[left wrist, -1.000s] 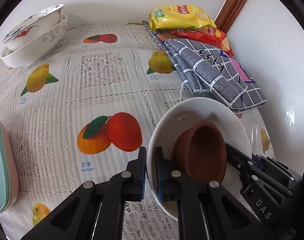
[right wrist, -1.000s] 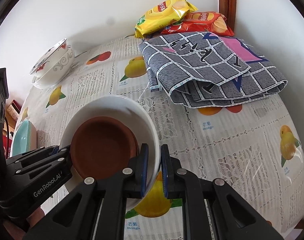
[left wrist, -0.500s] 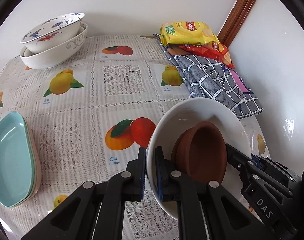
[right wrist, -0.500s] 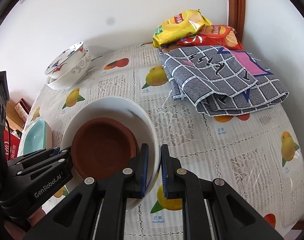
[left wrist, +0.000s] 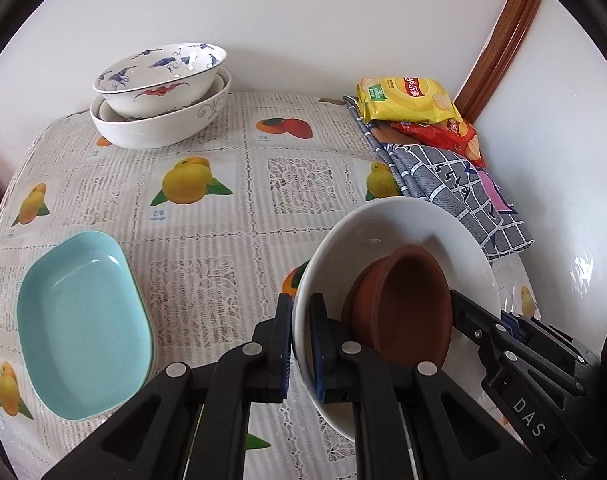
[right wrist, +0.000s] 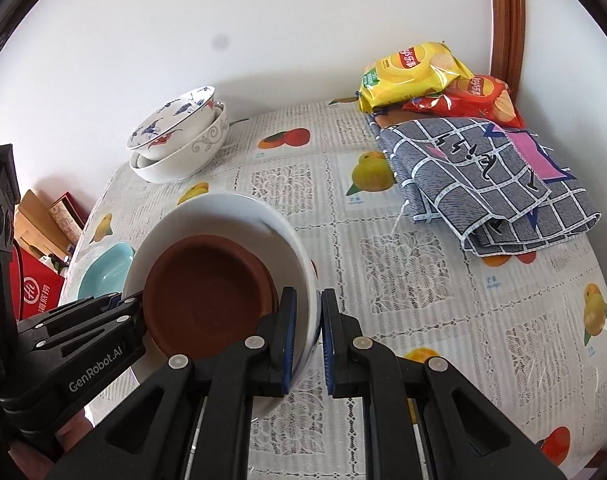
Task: Organize plates and bowls
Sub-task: 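Lift the white bowl with both grippers and carry it over the light-blue plate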
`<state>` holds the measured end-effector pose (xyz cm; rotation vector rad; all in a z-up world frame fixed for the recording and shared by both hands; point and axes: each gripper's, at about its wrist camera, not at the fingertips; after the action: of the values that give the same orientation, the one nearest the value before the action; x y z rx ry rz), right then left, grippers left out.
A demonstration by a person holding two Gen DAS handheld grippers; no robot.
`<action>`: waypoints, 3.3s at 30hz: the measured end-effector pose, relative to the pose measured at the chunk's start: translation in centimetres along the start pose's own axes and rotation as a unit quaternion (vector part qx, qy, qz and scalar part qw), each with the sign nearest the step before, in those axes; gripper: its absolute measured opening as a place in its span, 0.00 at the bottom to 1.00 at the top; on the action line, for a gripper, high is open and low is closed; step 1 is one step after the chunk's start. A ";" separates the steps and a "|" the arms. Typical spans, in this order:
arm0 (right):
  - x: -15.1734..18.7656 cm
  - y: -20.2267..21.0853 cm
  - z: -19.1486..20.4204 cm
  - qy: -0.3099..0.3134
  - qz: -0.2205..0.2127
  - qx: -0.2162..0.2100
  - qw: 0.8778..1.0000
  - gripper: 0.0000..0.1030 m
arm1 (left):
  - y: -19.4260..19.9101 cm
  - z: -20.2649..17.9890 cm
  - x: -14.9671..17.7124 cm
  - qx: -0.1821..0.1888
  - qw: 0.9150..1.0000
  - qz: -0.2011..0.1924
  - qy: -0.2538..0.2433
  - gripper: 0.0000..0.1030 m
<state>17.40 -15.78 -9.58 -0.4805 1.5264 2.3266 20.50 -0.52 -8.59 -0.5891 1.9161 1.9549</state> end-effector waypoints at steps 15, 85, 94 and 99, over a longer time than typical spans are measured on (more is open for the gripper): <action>-0.1 -2.3 3.9 0.020 0.013 -0.023 0.999 0.11 | 0.1 4.6 0.2 -0.021 1.000 -0.002 0.023 0.08; 0.7 -13.1 15.8 0.078 0.087 -0.069 0.991 0.11 | -3.0 19.7 2.6 -0.064 0.989 0.031 0.126 0.08; 0.6 -14.5 15.9 0.078 0.098 -0.070 0.990 0.11 | -3.8 20.2 2.4 -0.068 0.990 0.032 0.123 0.09; 0.6 -14.6 15.8 0.081 0.101 -0.069 0.989 0.11 | -4.1 20.4 2.2 -0.063 0.990 0.029 0.126 0.10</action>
<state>21.65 4.37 -15.87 -0.5874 1.5566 2.6184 19.54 19.83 -13.13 -0.8624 1.9837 2.1367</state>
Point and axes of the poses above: each gripper's, at about its wrist camera, not at the fingertips, and y roughly against the way its jaws point, z to its left, x to its underside, and after that the axes turned 15 degrees about -x, right-handed
